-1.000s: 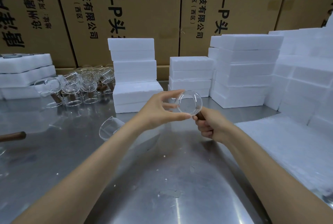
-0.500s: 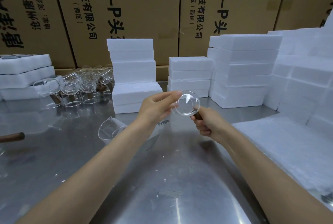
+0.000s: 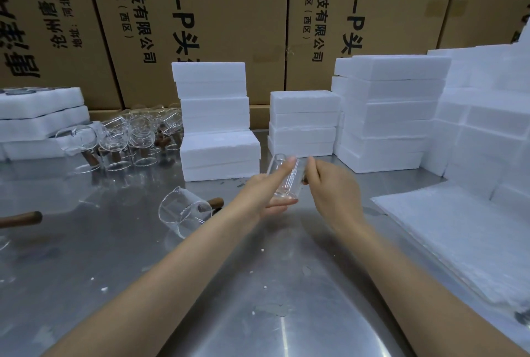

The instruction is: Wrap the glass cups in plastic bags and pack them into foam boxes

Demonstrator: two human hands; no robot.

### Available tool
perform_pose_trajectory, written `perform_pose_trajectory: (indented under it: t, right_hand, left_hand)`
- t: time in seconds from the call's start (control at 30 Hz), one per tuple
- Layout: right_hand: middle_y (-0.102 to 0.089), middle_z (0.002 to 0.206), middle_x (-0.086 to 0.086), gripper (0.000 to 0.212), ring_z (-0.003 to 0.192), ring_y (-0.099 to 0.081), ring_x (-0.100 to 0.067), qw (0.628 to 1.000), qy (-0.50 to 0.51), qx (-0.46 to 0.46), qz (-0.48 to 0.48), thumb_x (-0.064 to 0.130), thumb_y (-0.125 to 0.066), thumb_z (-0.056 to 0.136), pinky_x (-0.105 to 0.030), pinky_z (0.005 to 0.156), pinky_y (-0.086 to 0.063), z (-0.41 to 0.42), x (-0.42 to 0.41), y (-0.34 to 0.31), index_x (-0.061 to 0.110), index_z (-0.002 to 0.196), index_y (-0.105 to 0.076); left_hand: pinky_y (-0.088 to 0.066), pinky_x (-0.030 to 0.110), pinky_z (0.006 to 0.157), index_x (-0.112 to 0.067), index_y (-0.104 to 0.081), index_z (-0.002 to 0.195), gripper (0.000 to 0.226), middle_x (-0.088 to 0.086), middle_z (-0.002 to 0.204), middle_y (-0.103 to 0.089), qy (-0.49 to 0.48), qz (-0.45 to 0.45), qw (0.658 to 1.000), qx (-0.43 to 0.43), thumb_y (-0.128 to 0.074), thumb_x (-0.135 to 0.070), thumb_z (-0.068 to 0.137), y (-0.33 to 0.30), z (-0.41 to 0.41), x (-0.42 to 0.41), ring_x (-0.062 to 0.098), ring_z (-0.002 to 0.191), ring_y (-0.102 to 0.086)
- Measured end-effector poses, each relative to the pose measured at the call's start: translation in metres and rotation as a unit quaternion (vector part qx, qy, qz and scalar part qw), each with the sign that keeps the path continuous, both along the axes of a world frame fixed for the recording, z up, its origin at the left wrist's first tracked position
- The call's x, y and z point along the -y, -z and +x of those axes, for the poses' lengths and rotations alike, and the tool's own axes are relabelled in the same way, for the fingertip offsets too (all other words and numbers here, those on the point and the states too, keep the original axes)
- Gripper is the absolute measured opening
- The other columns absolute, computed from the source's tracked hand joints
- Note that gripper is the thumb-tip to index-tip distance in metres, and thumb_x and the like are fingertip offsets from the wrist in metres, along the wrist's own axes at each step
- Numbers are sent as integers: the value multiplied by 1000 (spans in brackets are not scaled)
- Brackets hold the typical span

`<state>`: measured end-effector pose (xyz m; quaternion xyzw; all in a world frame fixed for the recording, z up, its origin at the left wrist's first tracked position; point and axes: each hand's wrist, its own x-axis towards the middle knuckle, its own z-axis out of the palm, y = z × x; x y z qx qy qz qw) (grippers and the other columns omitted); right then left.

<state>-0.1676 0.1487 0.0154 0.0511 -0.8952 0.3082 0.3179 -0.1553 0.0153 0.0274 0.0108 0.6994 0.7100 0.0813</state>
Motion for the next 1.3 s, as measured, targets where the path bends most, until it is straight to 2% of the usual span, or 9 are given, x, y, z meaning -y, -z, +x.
perform_pose_trajectory:
  t: [0.1, 0.27, 0.47, 0.6, 0.8, 0.97, 1.1, 1.2, 1.3]
  right_hand:
    - [-68, 75, 2, 52, 79, -60, -26, 999, -8, 19, 50, 33, -27, 101, -35, 73, -43, 1, 3, -4, 17, 62, -57]
    - [-42, 39, 9, 51, 43, -37, -12, 966, -108, 198, -128, 28, -32, 97, -25, 49, -30, 1, -4, -13, 17, 48, -44]
    - [-23, 38, 9, 48, 32, -15, -6, 767, -302, 462, -328, 37, -34, 95, -18, 32, -14, 4, -13, -17, 22, 49, -38]
    - [-25, 33, 10, 52, 28, -20, -3, 661, -372, 516, -397, 32, -31, 94, -15, 30, -17, 2, -19, -18, 22, 45, -43]
    - [-53, 57, 2, 42, 42, -47, -9, 722, -279, 363, -519, 54, -46, 91, -17, 40, -41, -4, -15, -10, 16, 90, -65]
    - [-58, 76, 3, 25, 61, -56, -8, 798, -231, 256, -494, 38, -52, 94, -20, 51, -47, -7, -5, -2, 16, 96, -65]
    - [-48, 60, 5, 34, 51, -51, -6, 797, -187, 218, -532, 35, -48, 97, -17, 43, -43, -10, -4, 0, 6, 106, -64]
    - [-46, 59, 5, 36, 51, -49, -7, 785, -185, 220, -549, 35, -45, 99, -17, 42, -41, -11, -6, -1, 6, 103, -65]
    - [-47, 61, 4, 38, 53, -48, -7, 764, -204, 227, -568, 35, -43, 99, -18, 46, -42, -8, -7, -2, 12, 83, -68]
  left_hand:
    - [-58, 29, 77, -17, -65, 94, 52, -2, 83, -76, -11, 11, 1000, -8, -69, -62, 68, 8, -4, 4, 20, 79, -74]
    - [-55, 29, 88, -21, -68, 101, 56, 1, 104, -72, 21, -23, 995, -92, -76, -60, 61, 9, -5, 13, 15, 89, -72]
    - [-54, 23, 83, -21, -66, 111, 45, -4, 102, -73, 93, 3, 984, -149, -78, -37, 71, 5, -10, 25, 10, 95, -69]
    - [-55, 21, 79, -18, -65, 112, 53, 0, 104, -73, 83, 17, 987, -135, -78, -43, 68, 2, -9, 22, 12, 96, -70]
    - [-56, 27, 85, -17, -61, 115, 87, 5, 110, -69, -74, 62, 991, -88, -72, -68, 46, 8, -8, 9, 16, 91, -71]
    - [-48, 33, 100, -18, -45, 137, 113, 6, 136, -55, -65, 24, 993, -94, -69, -74, 41, 10, -7, 10, 19, 115, -61]
    - [-40, 18, 93, -35, -9, 151, 117, -18, 152, -25, 7, -92, 975, -203, -82, -46, 59, 15, -10, 13, 6, 130, -40]
    - [-42, 4, 84, -46, -15, 142, 108, -43, 126, -29, 41, -99, 961, -256, -86, -28, 63, 21, -12, 15, -17, 112, -42]
    - [-42, 21, 101, -34, -30, 141, 92, -25, 134, -41, 4, -124, 950, -288, -85, -20, 69, 22, -13, 15, 3, 126, -45]
